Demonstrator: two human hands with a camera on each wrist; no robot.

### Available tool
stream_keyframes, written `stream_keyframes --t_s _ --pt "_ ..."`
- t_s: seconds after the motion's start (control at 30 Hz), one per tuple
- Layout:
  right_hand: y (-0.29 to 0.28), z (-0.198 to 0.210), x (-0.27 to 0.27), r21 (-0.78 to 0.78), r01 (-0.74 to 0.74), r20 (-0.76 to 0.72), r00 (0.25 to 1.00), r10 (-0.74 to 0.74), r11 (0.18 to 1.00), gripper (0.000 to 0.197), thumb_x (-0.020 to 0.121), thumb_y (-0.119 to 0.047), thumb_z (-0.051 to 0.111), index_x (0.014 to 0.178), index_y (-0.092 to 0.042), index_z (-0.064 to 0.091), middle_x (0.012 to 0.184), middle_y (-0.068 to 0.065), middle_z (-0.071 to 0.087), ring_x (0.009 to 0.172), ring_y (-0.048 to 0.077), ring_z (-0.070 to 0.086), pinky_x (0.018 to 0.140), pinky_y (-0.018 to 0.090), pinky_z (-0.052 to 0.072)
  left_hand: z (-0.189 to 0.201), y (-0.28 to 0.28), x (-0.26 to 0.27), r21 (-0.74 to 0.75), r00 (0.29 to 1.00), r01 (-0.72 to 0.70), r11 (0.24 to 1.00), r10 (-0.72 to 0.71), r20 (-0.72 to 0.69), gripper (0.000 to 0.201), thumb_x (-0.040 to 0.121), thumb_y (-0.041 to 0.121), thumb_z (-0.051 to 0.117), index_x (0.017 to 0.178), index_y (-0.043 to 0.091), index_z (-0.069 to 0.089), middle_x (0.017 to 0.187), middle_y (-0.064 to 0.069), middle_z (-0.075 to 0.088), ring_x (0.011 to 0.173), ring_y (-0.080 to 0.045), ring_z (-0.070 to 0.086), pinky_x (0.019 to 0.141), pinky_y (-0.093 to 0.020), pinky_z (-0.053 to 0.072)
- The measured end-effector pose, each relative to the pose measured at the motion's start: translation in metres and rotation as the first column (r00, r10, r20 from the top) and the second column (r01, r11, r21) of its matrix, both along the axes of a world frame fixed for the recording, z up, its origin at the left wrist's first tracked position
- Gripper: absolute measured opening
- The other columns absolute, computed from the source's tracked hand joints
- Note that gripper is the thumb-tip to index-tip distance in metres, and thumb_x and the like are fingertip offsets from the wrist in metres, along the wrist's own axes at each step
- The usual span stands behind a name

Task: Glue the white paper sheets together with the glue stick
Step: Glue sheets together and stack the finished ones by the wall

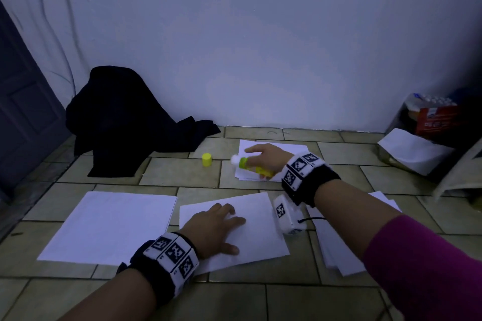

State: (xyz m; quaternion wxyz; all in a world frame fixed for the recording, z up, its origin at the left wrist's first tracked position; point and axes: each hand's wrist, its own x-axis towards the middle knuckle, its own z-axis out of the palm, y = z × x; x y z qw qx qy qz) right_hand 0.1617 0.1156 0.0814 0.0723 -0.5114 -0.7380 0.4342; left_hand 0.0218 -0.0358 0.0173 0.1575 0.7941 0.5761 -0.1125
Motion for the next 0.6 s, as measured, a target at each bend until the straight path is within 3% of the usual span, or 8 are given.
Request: stream_keyframes --t_s 0.07,0.17,0.3,0.43,0.6 --pt "0.002 0.001 0.017 0.073 0.062 0.058 0.996 -0.067 0.995 0.060 0.074 -0.018 0.080 0.129 -0.018 0.054 0.095 0.002 0.057 0.064 0.015 0.057 0.052 0.026 0.051 -0.001 0.003 0.000 -0.005 1.000 0.001 1.000 -0.001 -0.016 0.073 0.089 0.061 0.050 0.150 0.034 0.023 0.151 0.001 0.021 0.136 -0.020 0.025 0.104 -0.037 0.037" --pt "-0.004 -0.001 0.032 0.203 0.158 0.027 0.986 -0.167 0.966 0.051 0.067 -0.008 0.083 0.113 -0.011 0.064 0.093 0.005 0.059 0.070 0.020 0.059 0.060 0.033 0.054 -0.002 0.006 0.001 -0.009 1.000 -0.002 1.000 0.002 -0.026 0.073 0.088 0.063 0.048 0.150 0.034 0.023 0.149 0.000 0.023 0.135 -0.019 0.025 0.102 -0.037 0.037" --pt "-0.021 -0.009 0.038 0.293 0.084 0.090 0.989 -0.114 0.953 0.033 0.073 -0.014 0.079 0.098 -0.017 0.058 0.099 0.005 0.058 0.083 0.019 0.056 0.069 0.031 0.052 -0.002 0.007 0.002 0.034 0.999 0.000 0.999 0.002 -0.048 0.060 0.096 0.049 0.045 0.151 0.034 0.023 0.148 0.000 0.024 0.134 -0.018 0.026 0.099 -0.035 0.039" --pt "-0.033 -0.020 0.030 0.312 -0.031 0.169 0.985 -0.024 0.949 0.034 0.082 -0.010 0.068 0.113 -0.009 0.053 0.110 0.012 0.054 0.095 0.022 0.049 0.069 0.026 0.038 -0.002 0.006 0.003 0.042 0.997 0.016 0.999 -0.013 -0.082 0.057 0.099 0.035 0.043 0.151 0.035 0.020 0.149 -0.001 0.022 0.135 -0.020 0.026 0.098 -0.036 0.042" --pt "-0.040 -0.019 0.022 0.335 -0.176 0.292 0.954 0.076 0.926 0.033 0.085 -0.007 0.061 0.117 -0.007 0.051 0.118 0.015 0.055 0.109 0.027 0.050 0.074 0.026 0.037 -0.002 0.006 0.004 0.048 0.992 0.027 0.998 -0.021 -0.124 0.060 0.098 0.022 0.044 0.151 0.036 0.018 0.150 -0.002 0.022 0.134 -0.021 0.026 0.095 -0.036 0.044"
